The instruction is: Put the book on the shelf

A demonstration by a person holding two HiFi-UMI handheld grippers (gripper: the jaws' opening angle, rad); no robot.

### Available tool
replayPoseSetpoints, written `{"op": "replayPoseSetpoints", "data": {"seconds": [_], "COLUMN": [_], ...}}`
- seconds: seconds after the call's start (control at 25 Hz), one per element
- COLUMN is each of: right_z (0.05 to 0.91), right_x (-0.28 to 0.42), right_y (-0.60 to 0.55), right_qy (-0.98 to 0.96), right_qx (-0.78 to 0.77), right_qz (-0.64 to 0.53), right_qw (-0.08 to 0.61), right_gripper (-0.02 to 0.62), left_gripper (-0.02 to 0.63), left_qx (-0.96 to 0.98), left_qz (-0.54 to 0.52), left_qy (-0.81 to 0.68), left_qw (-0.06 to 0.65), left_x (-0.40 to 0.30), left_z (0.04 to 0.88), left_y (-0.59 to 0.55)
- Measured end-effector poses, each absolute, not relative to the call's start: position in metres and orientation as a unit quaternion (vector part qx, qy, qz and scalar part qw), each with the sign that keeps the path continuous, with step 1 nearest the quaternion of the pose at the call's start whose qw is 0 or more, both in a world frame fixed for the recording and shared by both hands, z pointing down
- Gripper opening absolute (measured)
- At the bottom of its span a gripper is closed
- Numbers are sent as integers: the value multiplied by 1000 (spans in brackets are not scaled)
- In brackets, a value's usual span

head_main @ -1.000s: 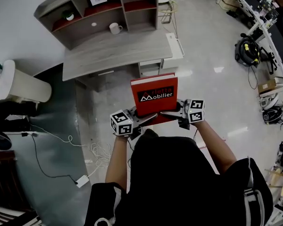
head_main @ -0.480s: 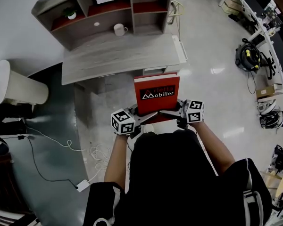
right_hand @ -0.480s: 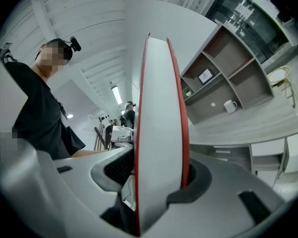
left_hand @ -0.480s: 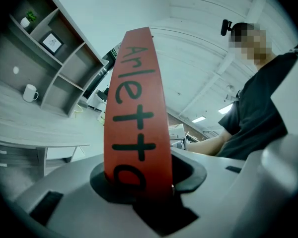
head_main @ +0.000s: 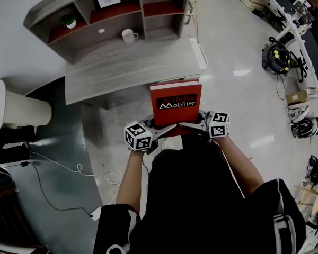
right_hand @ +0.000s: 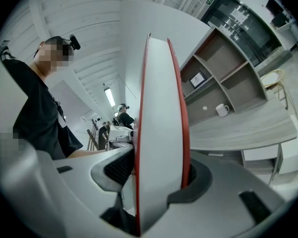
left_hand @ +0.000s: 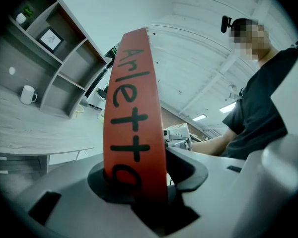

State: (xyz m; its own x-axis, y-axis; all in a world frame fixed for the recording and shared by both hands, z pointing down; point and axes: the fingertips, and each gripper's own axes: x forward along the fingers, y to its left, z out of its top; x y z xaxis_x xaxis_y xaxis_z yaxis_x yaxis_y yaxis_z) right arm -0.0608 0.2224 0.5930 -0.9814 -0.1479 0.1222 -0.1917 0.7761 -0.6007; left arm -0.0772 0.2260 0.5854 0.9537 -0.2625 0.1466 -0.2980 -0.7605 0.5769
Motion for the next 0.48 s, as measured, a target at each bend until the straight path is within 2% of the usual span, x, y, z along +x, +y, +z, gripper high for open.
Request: {"op": "replayPoseSetpoints", "data": {"seconds": [0.48], "right_z": [609], "right_x": [-55], "right_y": [119], "right_qy": [-948], "right_qx": [70], "right_qz": [308], "right_qw": [37], "right_gripper": [209], "left_gripper": [224], "left_qx": [927], "left_qz": [47], "left_qy": [-195], "left_qw": [317], "left_x": [-72], "left_z": [607], "left_y": [122]}}
